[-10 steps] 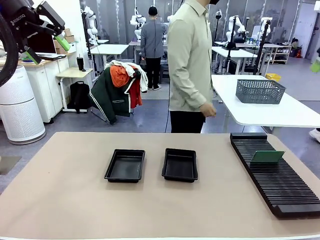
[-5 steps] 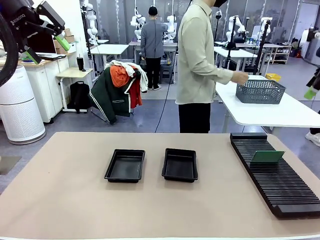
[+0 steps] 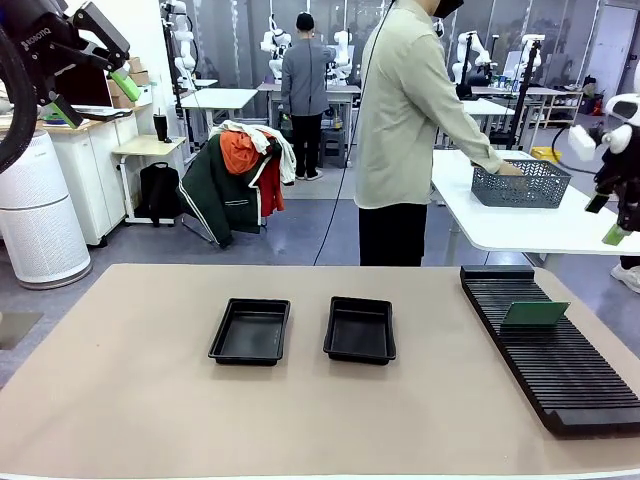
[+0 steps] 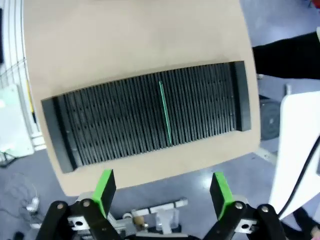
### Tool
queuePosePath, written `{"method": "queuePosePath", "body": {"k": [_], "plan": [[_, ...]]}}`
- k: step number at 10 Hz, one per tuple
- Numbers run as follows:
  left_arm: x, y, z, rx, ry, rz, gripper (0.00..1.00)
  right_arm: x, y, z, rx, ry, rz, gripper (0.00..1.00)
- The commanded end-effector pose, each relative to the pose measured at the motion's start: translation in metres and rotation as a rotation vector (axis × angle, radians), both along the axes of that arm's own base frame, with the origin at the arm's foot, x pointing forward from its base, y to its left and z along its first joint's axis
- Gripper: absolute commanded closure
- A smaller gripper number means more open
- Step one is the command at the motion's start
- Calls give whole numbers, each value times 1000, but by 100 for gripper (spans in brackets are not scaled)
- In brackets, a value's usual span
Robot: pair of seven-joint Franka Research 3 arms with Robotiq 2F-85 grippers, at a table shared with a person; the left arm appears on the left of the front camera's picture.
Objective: Inspect and transfer BCBs to ESD trays.
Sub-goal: Pick up the Blank PCB from the PCB Rack and place it in the left ESD tray.
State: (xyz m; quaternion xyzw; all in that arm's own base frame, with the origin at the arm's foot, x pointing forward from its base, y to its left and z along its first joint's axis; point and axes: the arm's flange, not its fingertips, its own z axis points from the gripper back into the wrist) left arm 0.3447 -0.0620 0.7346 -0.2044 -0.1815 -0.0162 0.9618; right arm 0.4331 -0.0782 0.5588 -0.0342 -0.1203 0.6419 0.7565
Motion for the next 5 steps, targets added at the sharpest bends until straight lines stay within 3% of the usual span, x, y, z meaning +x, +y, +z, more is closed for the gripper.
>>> {"method": "queuePosePath", "body": {"k": [1, 5], "plan": [[1, 2, 1, 13, 10, -3, 0, 9, -1, -26, -31, -14, 77, 0], [1, 2, 1, 13, 10, -3, 0, 32, 13, -78, -82, 37, 153, 0]]}}
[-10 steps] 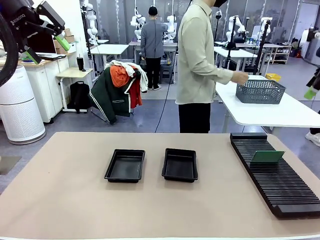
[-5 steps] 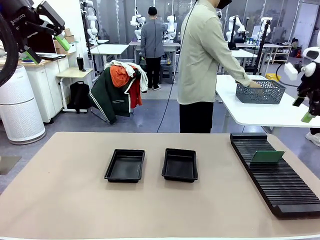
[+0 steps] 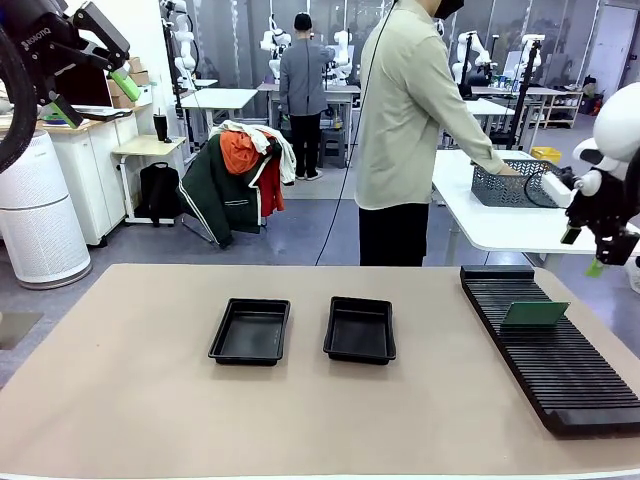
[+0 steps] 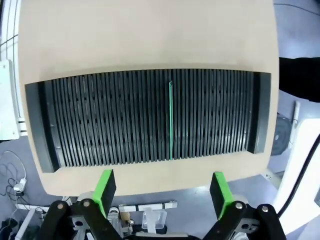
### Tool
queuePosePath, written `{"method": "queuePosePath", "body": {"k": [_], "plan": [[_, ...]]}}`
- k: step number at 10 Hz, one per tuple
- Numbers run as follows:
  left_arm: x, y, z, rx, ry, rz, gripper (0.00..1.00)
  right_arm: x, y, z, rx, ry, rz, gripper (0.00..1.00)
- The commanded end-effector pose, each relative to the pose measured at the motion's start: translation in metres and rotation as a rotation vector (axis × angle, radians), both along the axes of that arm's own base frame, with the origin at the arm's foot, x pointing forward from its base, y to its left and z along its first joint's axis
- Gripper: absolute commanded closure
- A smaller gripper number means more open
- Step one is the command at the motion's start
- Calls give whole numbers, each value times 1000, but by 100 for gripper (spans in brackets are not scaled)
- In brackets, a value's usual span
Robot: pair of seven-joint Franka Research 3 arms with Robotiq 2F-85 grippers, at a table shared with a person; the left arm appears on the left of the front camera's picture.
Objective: Inspect and transfer BCBs to ESD trays.
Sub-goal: Pick up the Blank PCB from the PCB Rack and place it in the left ESD tray.
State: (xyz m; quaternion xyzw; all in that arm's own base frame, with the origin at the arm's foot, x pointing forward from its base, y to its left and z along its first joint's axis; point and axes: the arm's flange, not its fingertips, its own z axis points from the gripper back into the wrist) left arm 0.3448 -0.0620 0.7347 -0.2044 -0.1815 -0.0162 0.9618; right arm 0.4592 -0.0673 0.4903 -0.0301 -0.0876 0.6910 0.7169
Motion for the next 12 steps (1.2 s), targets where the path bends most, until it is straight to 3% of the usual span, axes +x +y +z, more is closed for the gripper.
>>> {"method": "queuePosePath", "body": {"k": [1, 7, 12], "plan": [[1, 2, 1, 13, 10, -3, 0, 11, 5, -22, -48, -2, 49, 0], [1, 2, 1, 13, 10, -3, 0, 41, 15, -86, -34, 10, 55, 0], [1, 2, 1, 13, 10, -3, 0, 52, 10, -114, -9, 4, 43, 0]]}}
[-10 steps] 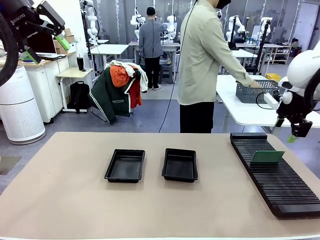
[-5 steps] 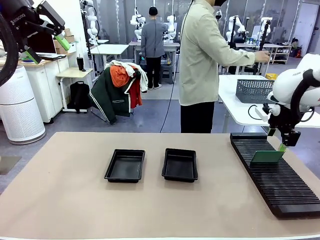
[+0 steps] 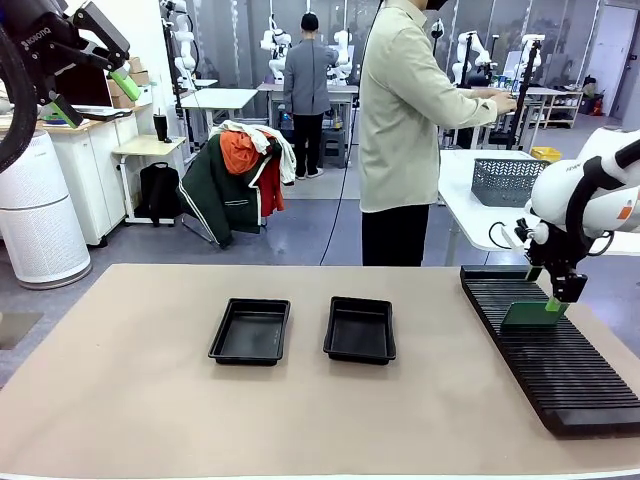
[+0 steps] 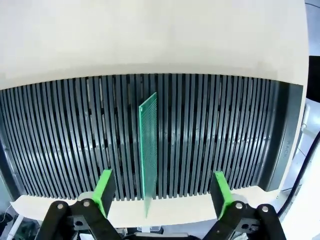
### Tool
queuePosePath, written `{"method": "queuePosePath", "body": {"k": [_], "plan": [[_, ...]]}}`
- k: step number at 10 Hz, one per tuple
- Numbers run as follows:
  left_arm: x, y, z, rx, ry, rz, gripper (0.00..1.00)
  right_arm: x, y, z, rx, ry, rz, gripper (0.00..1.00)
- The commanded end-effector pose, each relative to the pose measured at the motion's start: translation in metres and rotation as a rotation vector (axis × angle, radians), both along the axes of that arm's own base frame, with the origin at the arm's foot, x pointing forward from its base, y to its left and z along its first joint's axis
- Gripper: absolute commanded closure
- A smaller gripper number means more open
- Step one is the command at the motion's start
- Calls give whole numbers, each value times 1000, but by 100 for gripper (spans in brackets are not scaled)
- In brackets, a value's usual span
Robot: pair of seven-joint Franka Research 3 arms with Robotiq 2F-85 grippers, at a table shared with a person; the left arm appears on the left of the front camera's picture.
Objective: Inspect and transfer BCBs to ESD trays.
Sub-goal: Pick up the Blank PCB from the PCB Rack and place it in the left ESD tray.
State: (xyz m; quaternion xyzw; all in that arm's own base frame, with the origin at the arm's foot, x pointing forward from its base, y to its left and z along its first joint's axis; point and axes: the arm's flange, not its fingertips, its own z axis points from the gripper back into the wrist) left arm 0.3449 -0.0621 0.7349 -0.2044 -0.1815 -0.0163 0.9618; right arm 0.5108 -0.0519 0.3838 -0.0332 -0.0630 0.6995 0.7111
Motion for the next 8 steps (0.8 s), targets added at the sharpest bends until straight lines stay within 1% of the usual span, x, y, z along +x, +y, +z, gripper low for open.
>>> {"method": "queuePosePath", "body": {"k": [1, 4, 7, 8], "plan": [[1, 2, 1, 13, 10, -2, 0, 1, -6, -11, 38, -32, 26, 0], [1, 2, 1, 13, 10, -2, 0, 8, -13, -24, 68, -29, 22, 0], [1, 2, 1, 13, 10, -2, 0, 10, -15, -30, 75, -32, -2, 0], [1, 2, 1, 13, 10, -2, 0, 7, -11, -24, 57, -2, -5, 0]]}}
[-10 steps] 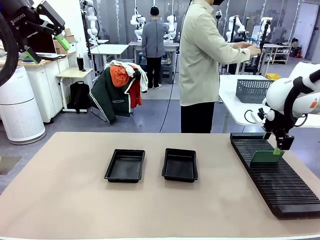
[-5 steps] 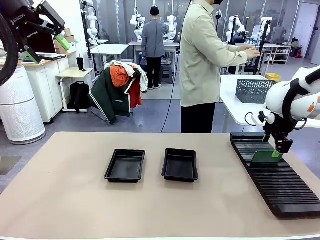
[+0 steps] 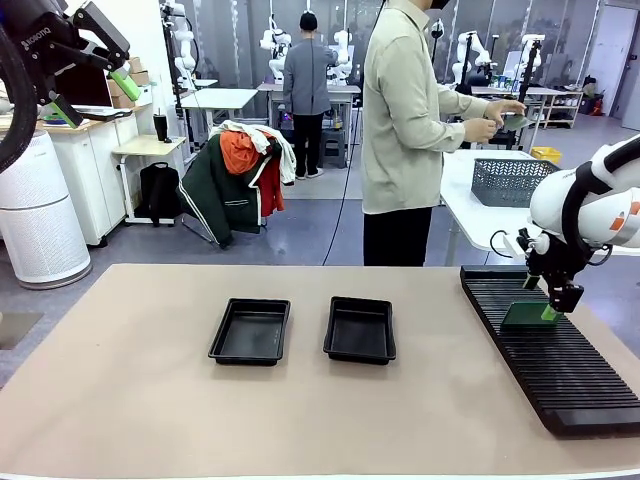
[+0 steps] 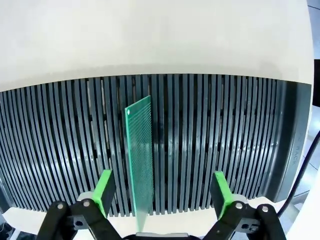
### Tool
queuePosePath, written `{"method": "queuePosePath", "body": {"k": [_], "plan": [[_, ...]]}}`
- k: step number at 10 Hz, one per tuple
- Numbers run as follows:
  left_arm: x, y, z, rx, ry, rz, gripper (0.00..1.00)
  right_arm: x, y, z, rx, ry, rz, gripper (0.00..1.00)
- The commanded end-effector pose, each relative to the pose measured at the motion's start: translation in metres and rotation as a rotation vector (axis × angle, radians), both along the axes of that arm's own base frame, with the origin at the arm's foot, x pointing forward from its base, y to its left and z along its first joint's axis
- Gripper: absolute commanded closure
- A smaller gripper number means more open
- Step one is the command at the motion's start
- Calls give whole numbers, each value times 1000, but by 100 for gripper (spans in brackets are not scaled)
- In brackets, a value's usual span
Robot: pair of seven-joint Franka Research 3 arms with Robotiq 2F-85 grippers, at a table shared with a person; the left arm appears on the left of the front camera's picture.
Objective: Inspect and transfer BCBs to ESD trays.
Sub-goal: Pick up the Blank PCB from the PCB Rack and place it in the left ESD tray.
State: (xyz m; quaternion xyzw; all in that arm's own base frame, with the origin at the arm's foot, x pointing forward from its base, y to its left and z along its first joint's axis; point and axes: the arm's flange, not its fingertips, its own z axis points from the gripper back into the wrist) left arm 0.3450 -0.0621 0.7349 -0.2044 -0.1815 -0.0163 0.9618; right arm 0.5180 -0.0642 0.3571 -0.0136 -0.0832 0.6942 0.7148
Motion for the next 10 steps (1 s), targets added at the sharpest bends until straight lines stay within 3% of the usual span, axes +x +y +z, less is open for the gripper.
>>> {"method": "queuePosePath", "body": {"k": [1, 8, 10], "plan": [[1, 2, 1, 13, 10, -2, 0, -1, 1, 2, 0, -1, 4, 0], [1, 2, 1, 13, 10, -2, 0, -7, -2, 1, -20, -13, 23, 0], [1, 2, 1, 13, 10, -2, 0, -11, -4, -1, -25, -9, 47, 5]]}}
